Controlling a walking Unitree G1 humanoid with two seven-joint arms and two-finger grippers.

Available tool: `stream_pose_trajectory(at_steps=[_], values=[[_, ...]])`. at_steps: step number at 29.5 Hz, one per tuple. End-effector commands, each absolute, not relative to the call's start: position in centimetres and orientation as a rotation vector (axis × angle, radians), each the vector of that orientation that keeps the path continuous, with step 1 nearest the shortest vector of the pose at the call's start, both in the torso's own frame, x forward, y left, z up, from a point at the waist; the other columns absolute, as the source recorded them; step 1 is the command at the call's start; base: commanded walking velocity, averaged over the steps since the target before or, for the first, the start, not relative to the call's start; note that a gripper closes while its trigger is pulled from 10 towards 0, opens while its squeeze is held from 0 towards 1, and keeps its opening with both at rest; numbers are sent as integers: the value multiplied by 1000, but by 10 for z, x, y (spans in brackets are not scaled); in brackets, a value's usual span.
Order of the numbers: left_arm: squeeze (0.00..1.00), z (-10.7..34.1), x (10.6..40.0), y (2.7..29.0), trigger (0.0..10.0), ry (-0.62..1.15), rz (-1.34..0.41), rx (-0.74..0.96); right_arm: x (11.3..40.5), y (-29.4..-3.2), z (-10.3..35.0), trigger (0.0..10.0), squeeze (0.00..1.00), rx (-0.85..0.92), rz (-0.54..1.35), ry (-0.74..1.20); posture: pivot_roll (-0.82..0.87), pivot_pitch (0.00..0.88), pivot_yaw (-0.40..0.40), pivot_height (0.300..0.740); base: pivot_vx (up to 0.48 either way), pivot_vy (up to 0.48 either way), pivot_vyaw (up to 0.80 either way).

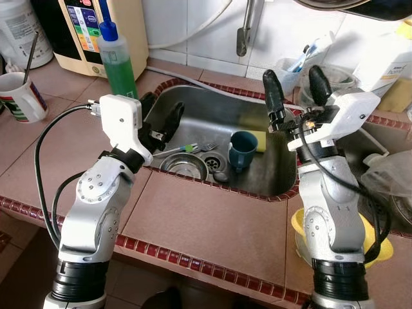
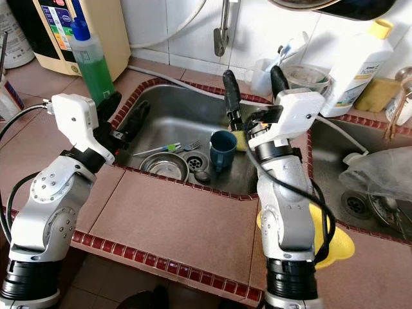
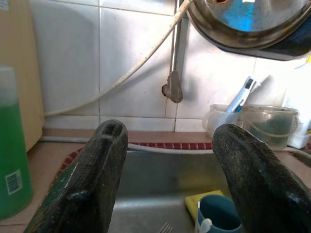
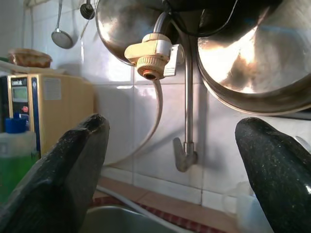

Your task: Kitchen organization

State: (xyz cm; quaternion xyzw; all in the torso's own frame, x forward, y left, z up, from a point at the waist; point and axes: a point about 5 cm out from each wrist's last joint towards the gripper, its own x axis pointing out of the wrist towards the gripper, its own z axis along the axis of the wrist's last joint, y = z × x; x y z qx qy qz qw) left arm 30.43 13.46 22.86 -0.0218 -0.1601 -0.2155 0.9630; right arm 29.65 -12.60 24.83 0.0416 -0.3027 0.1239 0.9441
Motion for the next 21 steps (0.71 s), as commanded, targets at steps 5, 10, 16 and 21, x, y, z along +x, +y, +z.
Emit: stream_pose_trajectory(at_steps=[5,10,16,21], values=[[0,225,300,139,10000,-314,-429,-44,290,-121,247,10000,0,66,247,-627,-66,113,3,740,0,-416,0],[0,226,299,140,10000,-316,-423,-45,289,-118,245,10000,0,55,254,-622,-58,111,-3,740,0,-465,0],[0,226,298,140,10000,-316,-419,-43,290,-114,243,10000,0,48,274,-611,-53,109,-14,740,0,-480,0],[0,225,297,140,10000,-316,-417,-46,290,-112,242,10000,0,47,288,-606,-50,107,-20,740,0,-480,0]])
